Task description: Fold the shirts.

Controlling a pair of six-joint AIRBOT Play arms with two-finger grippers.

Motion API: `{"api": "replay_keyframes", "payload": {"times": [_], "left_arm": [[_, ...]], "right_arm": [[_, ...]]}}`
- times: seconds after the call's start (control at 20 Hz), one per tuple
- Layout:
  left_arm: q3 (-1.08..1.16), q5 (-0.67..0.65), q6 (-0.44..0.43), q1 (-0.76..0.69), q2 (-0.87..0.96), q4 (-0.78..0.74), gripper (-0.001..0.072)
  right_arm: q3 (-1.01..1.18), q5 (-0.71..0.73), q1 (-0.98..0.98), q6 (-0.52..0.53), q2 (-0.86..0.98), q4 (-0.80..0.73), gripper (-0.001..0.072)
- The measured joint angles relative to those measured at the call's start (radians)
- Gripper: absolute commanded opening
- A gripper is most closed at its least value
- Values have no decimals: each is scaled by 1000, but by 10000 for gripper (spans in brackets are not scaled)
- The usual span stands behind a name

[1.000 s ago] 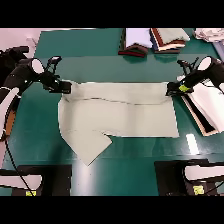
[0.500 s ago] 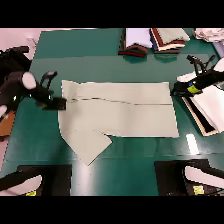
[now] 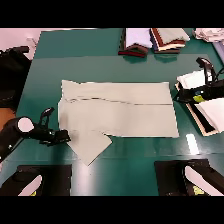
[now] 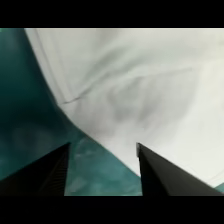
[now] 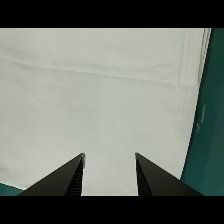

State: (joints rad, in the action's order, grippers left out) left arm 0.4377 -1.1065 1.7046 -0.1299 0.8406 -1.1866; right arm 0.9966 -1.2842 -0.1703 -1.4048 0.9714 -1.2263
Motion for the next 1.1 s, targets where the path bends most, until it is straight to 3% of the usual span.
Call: {"api": "replay_keyframes", "payload": {"times": [0.15,0.2,0.3,0.6,0.7,0.85,0.95,1.1], "left_arm": [[-42,71,-24,0,-13,121,454],[-49,92,-36,0,-15,147,237],[-48,117,-65,0,-18,185,24],[34,54,-142,0,-23,210,24],[59,28,-153,0,-23,189,24],[77,9,-162,0,-23,167,24],[83,5,-165,0,-23,159,24],[87,15,-167,0,-23,154,24]], "right_arm": [[-7,6,0,0,-39,3,376],[-8,5,0,0,-50,3,376],[-11,0,-5,0,-68,4,376],[-142,-71,-162,31,-85,-6,373],[-237,-74,-264,43,-86,-15,582],[-367,-69,-404,62,-81,-15,572],[-437,-61,-455,80,-60,-5,488],[-494,-40,-454,101,-4,41,478]]}}
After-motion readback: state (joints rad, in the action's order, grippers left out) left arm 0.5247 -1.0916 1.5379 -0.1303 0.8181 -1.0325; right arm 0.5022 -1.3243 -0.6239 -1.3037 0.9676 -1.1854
